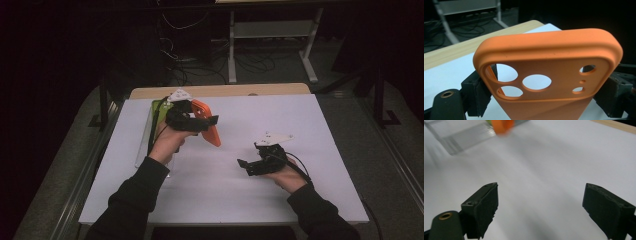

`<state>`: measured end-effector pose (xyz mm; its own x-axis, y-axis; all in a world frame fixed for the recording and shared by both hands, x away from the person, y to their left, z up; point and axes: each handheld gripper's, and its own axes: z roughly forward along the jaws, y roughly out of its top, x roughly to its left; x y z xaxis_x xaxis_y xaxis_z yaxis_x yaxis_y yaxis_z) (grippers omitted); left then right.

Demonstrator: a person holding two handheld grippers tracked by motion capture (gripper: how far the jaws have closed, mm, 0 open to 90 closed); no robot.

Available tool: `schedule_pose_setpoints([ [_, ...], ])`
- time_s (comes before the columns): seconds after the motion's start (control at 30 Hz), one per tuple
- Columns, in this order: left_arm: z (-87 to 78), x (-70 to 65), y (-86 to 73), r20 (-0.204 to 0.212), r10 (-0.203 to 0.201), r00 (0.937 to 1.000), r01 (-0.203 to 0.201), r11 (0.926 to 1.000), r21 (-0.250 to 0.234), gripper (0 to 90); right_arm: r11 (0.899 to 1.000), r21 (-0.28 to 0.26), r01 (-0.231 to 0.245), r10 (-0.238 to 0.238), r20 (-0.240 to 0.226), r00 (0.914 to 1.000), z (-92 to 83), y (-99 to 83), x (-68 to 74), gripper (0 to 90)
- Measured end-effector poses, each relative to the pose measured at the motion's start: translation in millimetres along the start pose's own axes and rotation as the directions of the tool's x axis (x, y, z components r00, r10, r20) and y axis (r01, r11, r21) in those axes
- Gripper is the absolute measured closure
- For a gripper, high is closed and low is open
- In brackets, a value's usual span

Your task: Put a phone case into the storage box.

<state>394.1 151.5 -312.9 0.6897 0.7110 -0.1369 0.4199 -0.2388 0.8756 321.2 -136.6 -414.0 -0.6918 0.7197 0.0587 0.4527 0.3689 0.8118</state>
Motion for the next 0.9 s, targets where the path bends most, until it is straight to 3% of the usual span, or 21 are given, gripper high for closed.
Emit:
schedule_pose_setpoints([
  [0.17,-16.3,17.4,10.3,-0.086,-0.002,0.9963,0.002,1.0000,-0.004,13.9,1.000,0.018,-0.001,0.001,0.025,0.9997,-9.6,-11.4,-8.9,0.0],
  [0.33,-33.1,38.5,13.9,-0.187,-0.017,0.9822,0.019,0.9998,0.011,13.9,0.999,0.040,-0.013,0.012,0.035,0.9993,-17.1,-22.4,-15.2,0.0],
  [0.4,-38.4,46.0,13.4,-0.234,-0.028,0.9719,0.032,0.9994,0.015,13.9,0.999,0.048,-0.011,0.009,0.044,0.9990,-19.0,-25.8,-15.6,0.0],
  [0.57,-46.6,66.7,8.3,-0.347,-0.035,0.9373,0.059,0.9964,0.060,13.9,0.999,0.051,-0.006,0.004,0.047,0.9989,-23.6,-30.8,-15.2,0.0],
  [0.77,-48.4,84.2,-0.5,-0.416,-0.087,0.9050,0.138,0.9860,0.094,13.9,0.998,0.055,-0.007,0.004,0.053,0.9986,-25.2,-33.2,-15.4,0.0],
  [0.9,-44.5,88.3,-6.4,-0.453,-0.080,0.8877,0.153,0.9802,0.126,13.9,0.998,0.056,-0.007,0.004,0.054,0.9985,-25.5,-33.2,-15.6,0.0],
])
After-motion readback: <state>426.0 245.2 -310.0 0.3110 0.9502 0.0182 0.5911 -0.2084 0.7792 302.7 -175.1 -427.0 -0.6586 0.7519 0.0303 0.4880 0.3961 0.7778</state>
